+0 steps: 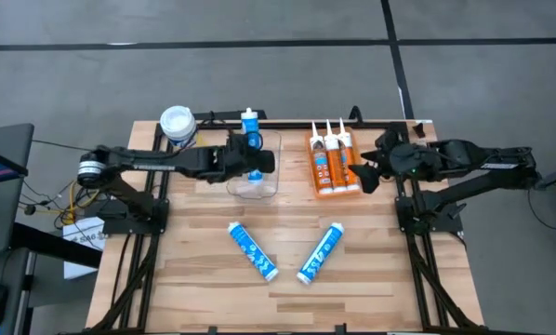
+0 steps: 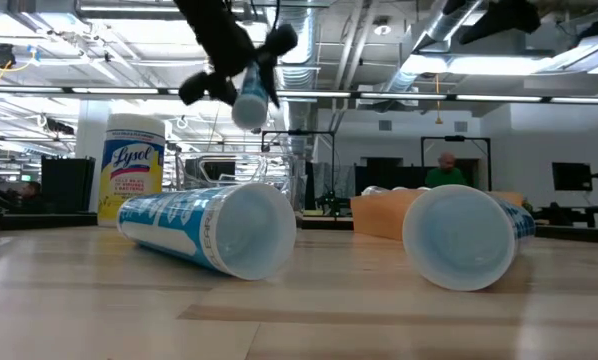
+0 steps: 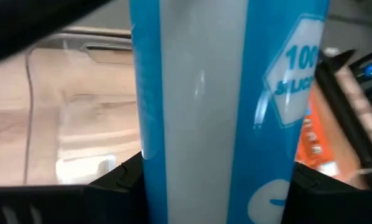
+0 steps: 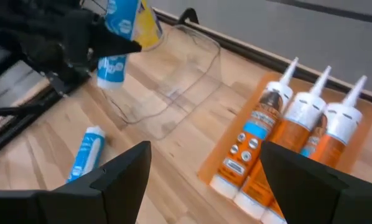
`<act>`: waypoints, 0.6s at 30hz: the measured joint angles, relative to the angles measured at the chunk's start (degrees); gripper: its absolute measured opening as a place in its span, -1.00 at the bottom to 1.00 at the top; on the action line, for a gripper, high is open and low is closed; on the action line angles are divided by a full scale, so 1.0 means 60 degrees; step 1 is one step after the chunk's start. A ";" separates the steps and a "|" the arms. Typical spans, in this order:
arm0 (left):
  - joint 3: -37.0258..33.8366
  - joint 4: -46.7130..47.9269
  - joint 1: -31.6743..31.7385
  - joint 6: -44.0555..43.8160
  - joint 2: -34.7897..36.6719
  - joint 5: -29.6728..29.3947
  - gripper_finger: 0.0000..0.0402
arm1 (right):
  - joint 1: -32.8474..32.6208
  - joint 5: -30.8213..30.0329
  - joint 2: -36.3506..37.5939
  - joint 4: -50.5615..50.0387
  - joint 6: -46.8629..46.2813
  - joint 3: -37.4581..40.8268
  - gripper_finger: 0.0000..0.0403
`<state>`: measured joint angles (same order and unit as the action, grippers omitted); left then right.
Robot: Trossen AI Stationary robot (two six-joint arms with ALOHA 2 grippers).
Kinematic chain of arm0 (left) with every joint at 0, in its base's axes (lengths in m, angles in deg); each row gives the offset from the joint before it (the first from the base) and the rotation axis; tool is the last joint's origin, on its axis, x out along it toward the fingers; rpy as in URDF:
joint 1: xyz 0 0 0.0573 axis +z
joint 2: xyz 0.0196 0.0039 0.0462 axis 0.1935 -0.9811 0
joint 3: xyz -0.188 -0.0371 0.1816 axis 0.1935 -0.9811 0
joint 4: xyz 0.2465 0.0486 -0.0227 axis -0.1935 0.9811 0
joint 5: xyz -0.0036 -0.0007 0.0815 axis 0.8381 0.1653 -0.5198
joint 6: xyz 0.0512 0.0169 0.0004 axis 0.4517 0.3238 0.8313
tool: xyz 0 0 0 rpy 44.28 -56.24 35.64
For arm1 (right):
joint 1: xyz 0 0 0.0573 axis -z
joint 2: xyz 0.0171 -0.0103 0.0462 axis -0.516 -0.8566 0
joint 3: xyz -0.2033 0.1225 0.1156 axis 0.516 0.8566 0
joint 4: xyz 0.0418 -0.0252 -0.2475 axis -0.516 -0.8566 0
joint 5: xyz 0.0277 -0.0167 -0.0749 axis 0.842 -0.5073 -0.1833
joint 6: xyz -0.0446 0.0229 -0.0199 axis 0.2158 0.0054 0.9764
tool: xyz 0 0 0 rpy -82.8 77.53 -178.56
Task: Pick & place silicon tubes, Sealant and Lysol wipes
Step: Put the blue sealant into the transparent bin
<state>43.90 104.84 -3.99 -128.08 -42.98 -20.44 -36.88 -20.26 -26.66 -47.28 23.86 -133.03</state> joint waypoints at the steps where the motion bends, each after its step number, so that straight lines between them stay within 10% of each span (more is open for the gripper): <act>1: 0.0000 -0.0011 0.0174 0.0074 -0.0093 0.0182 -0.04 | -0.0140 -0.0116 -0.0007 -0.0131 -0.0128 0.0003 0.46; 18: 0.0004 0.0849 0.0690 -0.0048 -0.1762 0.1519 -0.04 | -0.1440 -0.0862 -0.0488 -0.0244 -0.0872 0.0018 0.46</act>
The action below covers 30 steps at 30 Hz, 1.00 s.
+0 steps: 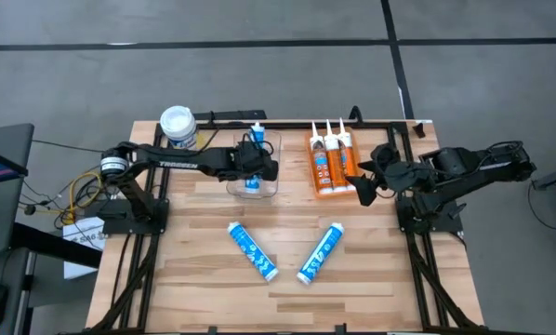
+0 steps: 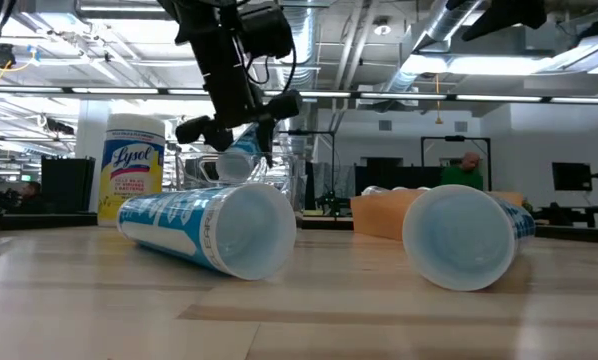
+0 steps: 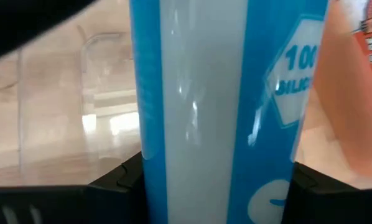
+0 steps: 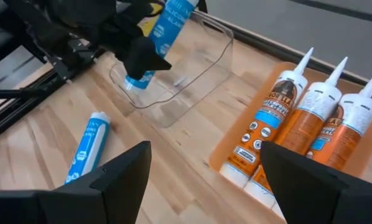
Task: Pick & place silicon tubes, Sealant and Lysol wipes
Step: Put the blue sealant into the transparent bin
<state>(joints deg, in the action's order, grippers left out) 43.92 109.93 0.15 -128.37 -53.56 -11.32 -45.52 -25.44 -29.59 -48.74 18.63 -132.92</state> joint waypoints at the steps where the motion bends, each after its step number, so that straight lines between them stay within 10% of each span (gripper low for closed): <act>1: 0.0000 0.0031 0.0000 -0.0054 -0.0049 -0.0034 -0.04 | -0.0030 -0.0020 -0.0001 0.0027 -0.0011 0.0000 0.46; 20: 0.0015 0.0303 0.0006 -0.0362 -0.1501 0.0751 -0.03 | -0.0470 -0.0182 0.0011 0.0108 -0.0480 0.0000 0.46; 30: 0.0018 0.0186 0.0160 -0.0267 -0.1499 0.1176 0.32 | -0.0470 -0.0178 0.0011 0.0131 -0.0487 0.0000 0.46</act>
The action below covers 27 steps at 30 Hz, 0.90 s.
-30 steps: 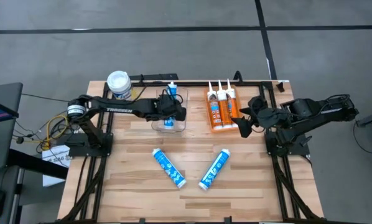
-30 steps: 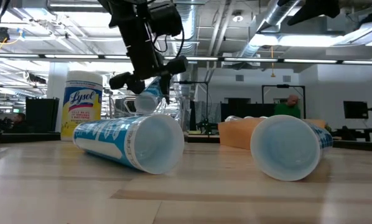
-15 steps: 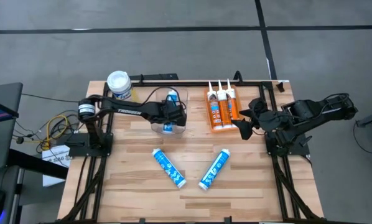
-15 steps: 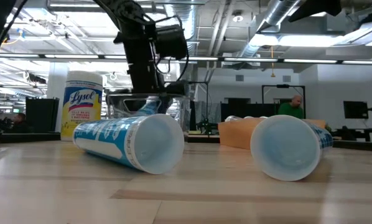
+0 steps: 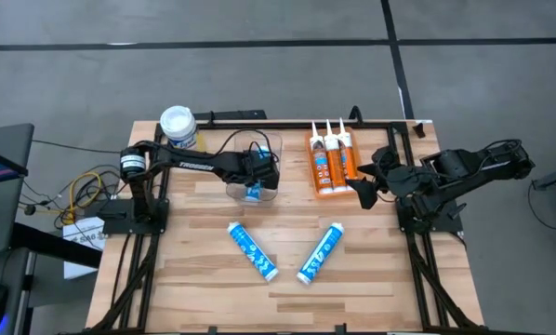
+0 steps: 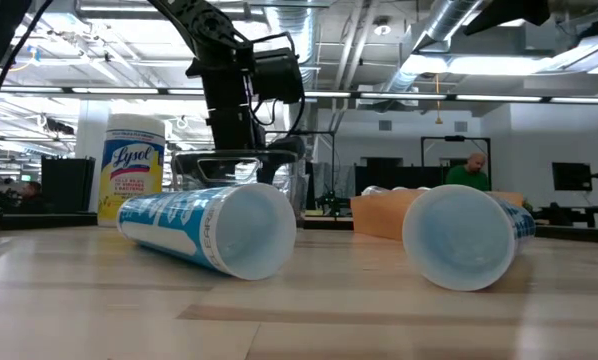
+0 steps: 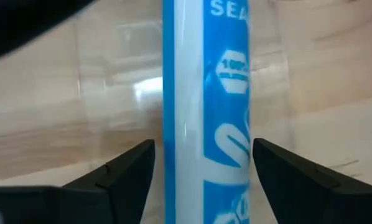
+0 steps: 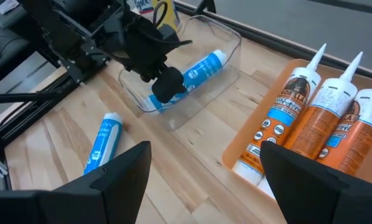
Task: Pick & place silicon tubes, Sealant and Lysol wipes
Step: Put the blue sealant into the transparent bin
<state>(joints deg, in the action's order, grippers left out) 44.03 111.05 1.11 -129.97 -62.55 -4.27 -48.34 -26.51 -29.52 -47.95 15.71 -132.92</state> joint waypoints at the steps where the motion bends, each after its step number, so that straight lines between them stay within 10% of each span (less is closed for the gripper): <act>1: 0.0000 -0.0028 0.0000 -0.0002 0.0001 0.0004 0.33 | 0.0000 0.0000 0.0000 0.0000 0.0000 0.0000 0.46; 15: 0.3698 0.2852 -0.0664 0.0507 0.1856 0.0017 0.37 | 0.0000 0.0012 -0.0003 -0.0004 0.0290 0.0000 0.46; 27: 0.4160 0.6228 -0.4383 -0.7112 0.0955 -0.0368 0.37 | 0.0000 0.0033 0.0000 -0.0048 0.0852 0.0000 0.46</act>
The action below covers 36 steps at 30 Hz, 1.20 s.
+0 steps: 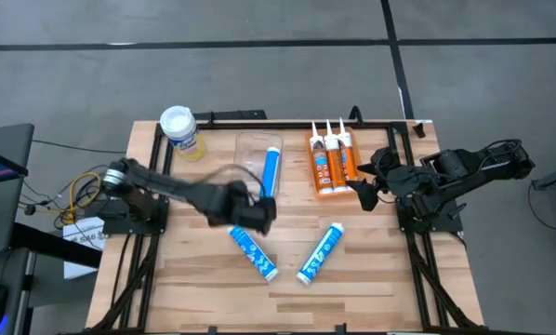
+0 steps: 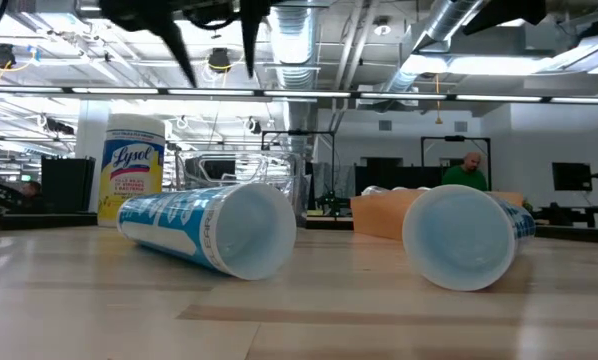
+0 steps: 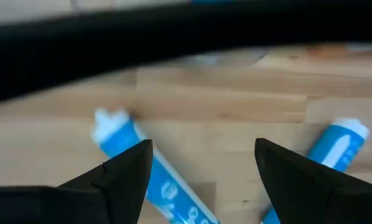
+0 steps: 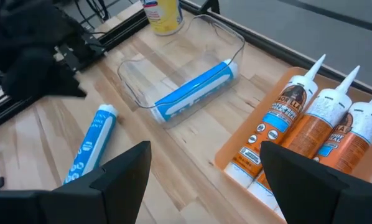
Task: Pick & place silicon tubes, Sealant and Lysol wipes
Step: Put the blue sealant into the transparent bin
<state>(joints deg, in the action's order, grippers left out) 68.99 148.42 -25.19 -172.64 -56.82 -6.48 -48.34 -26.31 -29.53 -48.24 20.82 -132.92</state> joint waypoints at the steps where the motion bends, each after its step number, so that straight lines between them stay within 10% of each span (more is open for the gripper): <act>1: 0.0000 -0.0029 -0.0198 -0.0567 -0.0187 0.0000 0.37 | 0.0000 0.0007 -0.0003 -0.0014 0.0003 0.0000 0.46; 14: 0.0007 -0.0310 -0.1405 -0.4595 -0.2085 0.2041 0.37 | -0.0101 0.0358 -0.0003 -0.0134 0.0273 0.0000 0.46; 36: 0.0003 -0.1139 -0.1248 -0.6004 -0.3518 0.2566 0.37 | -0.0557 0.0236 -0.0003 -0.0529 0.0426 0.0000 0.46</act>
<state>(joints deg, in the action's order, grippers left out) 69.01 141.58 -32.68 -208.66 -77.93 8.92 -51.69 -24.89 -29.55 -51.42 23.38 -132.92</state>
